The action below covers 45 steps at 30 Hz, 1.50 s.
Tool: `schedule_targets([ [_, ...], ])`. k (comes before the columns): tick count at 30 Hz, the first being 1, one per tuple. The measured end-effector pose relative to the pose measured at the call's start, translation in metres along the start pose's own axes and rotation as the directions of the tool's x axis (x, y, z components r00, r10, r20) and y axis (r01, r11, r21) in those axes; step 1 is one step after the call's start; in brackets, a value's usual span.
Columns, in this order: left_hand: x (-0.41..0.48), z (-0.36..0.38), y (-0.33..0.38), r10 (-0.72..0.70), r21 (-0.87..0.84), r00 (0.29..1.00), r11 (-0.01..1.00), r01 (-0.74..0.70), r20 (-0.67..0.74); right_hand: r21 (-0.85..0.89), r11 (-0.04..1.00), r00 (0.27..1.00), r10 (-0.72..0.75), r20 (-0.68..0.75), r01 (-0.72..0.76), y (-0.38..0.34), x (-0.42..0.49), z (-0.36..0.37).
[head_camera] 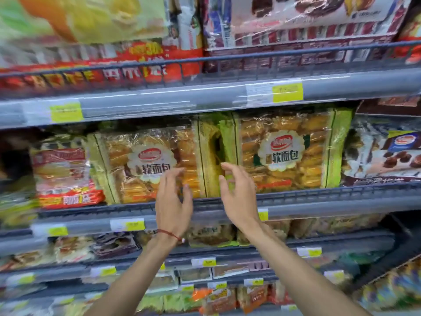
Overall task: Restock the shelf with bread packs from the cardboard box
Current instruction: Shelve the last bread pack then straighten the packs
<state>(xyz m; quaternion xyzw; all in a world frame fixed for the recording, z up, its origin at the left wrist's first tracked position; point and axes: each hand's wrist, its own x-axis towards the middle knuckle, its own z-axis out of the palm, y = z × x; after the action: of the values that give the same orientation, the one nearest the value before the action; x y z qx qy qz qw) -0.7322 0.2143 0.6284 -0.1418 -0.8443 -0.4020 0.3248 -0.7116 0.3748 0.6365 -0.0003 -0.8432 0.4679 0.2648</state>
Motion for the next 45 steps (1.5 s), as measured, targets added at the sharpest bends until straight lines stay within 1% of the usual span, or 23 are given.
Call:
schedule_targets([
  [3, 0.018, -0.032, -0.031, -0.075, 0.104, 0.991, 0.991, 0.087, -0.113, 0.046, 0.995, 0.996, 0.086, 0.034, -0.088, -0.019, 0.018, 0.017],
  [5, 0.033, -0.047, -0.051, -0.181, 0.175, 0.965, 0.961, 0.214, -0.189, 0.087, 0.987, 0.990, 0.136, 0.029, -0.138, -0.026, 0.032, 0.024],
  [7, 0.047, -0.057, -0.067, -0.320, 0.191, 0.925, 0.914, 0.358, -0.205, 0.089, 0.981, 0.985, 0.171, 0.014, -0.171, -0.031, 0.044, 0.030],
  [8, 0.053, -0.061, -0.074, -0.370, 0.186, 0.907, 0.895, 0.407, -0.202, 0.076, 0.982, 0.985, 0.172, 0.004, -0.171, -0.034, 0.049, 0.032],
  [10, 0.065, -0.067, -0.082, -0.424, 0.158, 0.885, 0.877, 0.454, -0.191, 0.066, 0.984, 0.985, 0.170, -0.025, -0.168, -0.038, 0.053, 0.034],
  [12, 0.075, -0.069, -0.080, -0.437, 0.106, 0.875, 0.879, 0.464, -0.205, 0.076, 0.982, 0.983, 0.179, -0.049, -0.175, -0.044, 0.056, 0.035],
  [15, 0.083, -0.074, -0.074, -0.460, -0.003, 0.836, 0.877, 0.481, -0.299, 0.087, 0.976, 0.976, 0.206, -0.071, -0.199, -0.055, 0.059, 0.037],
  [17, 0.089, -0.078, -0.081, -0.463, -0.088, 0.831, 0.884, 0.460, -0.307, 0.074, 0.975, 0.973, 0.215, -0.086, -0.209, -0.057, 0.059, 0.041],
  [18, 0.092, -0.080, -0.087, -0.467, -0.119, 0.837, 0.884, 0.453, -0.286, 0.070, 0.974, 0.971, 0.220, -0.092, -0.214, -0.056, 0.060, 0.044],
  [21, 0.095, -0.087, -0.100, -0.469, -0.138, 0.861, 0.883, 0.449, -0.199, 0.076, 0.970, 0.966, 0.239, -0.101, -0.232, -0.053, 0.063, 0.055],
  [24, 0.099, -0.094, -0.107, -0.461, -0.158, 0.870, 0.886, 0.437, -0.178, 0.046, 0.972, 0.968, 0.234, -0.095, -0.231, -0.057, 0.066, 0.058],
  [29, 0.097, -0.092, -0.105, -0.483, -0.246, 0.866, 0.862, 0.444, -0.128, 0.038, 0.976, 0.976, 0.217, -0.031, -0.215, -0.056, 0.069, 0.057],
  [34, 0.101, -0.088, -0.105, -0.529, -0.319, 0.845, 0.817, 0.481, -0.081, 0.121, 0.953, 0.961, 0.276, 0.037, -0.278, -0.054, 0.075, 0.060],
  [36, 0.102, -0.085, -0.104, -0.533, -0.364, 0.844, 0.798, 0.481, -0.053, 0.162, 0.953, 0.967, 0.255, 0.024, -0.256, -0.053, 0.078, 0.060],
  [38, 0.101, -0.084, -0.102, -0.518, -0.394, 0.854, 0.794, 0.463, -0.040, 0.209, 0.943, 0.964, 0.266, 0.002, -0.261, -0.048, 0.078, 0.063],
  [41, 0.094, -0.086, -0.107, -0.482, -0.389, 0.876, 0.810, 0.439, -0.014, 0.246, 0.932, 0.960, 0.279, -0.023, -0.265, -0.047, 0.065, 0.065],
  [45, 0.080, -0.093, -0.113, -0.413, -0.287, 0.909, 0.866, 0.409, 0.052, 0.169, 0.954, 0.965, 0.260, -0.045, -0.249, -0.040, 0.038, 0.069],
])
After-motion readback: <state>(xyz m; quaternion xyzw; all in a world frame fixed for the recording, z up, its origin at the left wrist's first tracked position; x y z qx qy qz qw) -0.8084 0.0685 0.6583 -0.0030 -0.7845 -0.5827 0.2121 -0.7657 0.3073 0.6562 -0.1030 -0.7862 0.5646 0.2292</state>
